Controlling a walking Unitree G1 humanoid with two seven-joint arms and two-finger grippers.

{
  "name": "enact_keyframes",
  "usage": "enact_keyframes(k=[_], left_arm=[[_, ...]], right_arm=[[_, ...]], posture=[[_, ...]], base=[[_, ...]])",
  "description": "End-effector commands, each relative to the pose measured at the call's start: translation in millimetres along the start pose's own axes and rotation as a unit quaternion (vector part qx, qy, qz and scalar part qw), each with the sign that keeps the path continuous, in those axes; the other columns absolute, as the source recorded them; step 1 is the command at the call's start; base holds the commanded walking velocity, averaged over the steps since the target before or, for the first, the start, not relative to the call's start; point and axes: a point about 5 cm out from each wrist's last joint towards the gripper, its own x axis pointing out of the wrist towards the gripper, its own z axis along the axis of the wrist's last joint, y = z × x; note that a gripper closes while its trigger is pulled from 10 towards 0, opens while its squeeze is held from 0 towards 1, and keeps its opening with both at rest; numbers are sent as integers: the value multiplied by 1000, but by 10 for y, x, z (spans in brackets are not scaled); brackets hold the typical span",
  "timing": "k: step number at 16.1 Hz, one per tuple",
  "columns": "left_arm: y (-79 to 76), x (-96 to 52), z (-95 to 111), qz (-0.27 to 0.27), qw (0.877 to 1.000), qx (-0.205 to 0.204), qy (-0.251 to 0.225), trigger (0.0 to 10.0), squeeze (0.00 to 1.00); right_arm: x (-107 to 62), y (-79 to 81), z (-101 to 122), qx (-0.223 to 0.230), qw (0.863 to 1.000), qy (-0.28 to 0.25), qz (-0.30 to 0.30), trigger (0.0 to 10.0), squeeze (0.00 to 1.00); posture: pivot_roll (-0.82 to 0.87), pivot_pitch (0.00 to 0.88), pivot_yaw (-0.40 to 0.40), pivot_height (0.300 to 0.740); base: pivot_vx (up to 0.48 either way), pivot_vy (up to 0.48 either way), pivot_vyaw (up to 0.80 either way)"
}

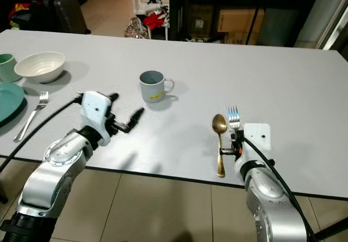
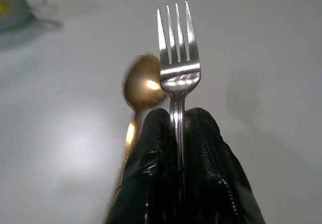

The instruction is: Setting the table

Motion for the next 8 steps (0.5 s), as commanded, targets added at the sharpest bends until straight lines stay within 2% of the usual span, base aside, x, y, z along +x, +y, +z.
enact_keyframes(k=[1, 4, 6, 8], left_arm=[[-64, -15, -1, -40, 999, 0, 6, 10000, 0], [-160, -68, -43, -116, 993, -9, 22, 10000, 0], [-193, -111, -64, -186, 982, -12, 37, 10000, 0], [-196, -135, -56, -217, 975, -3, 43, 10000, 0]], right_arm=[[66, -37, 10, 1, 1000, 7, -5, 10000, 0], [192, -79, -12, 12, 1000, 17, -18, 10000, 0], [319, -104, -20, 31, 999, 24, -26, 10000, 0], [387, -149, -49, 35, 998, 36, -40, 10000, 0]], posture=[[-50, 0, 56, 740], [-50, 0, 62, 740], [-48, 0, 65, 740], [-46, 0, 70, 740]], base=[[0, 0, 0], [0, 0, 0], [0, 0, 0], [0, 0, 0]])
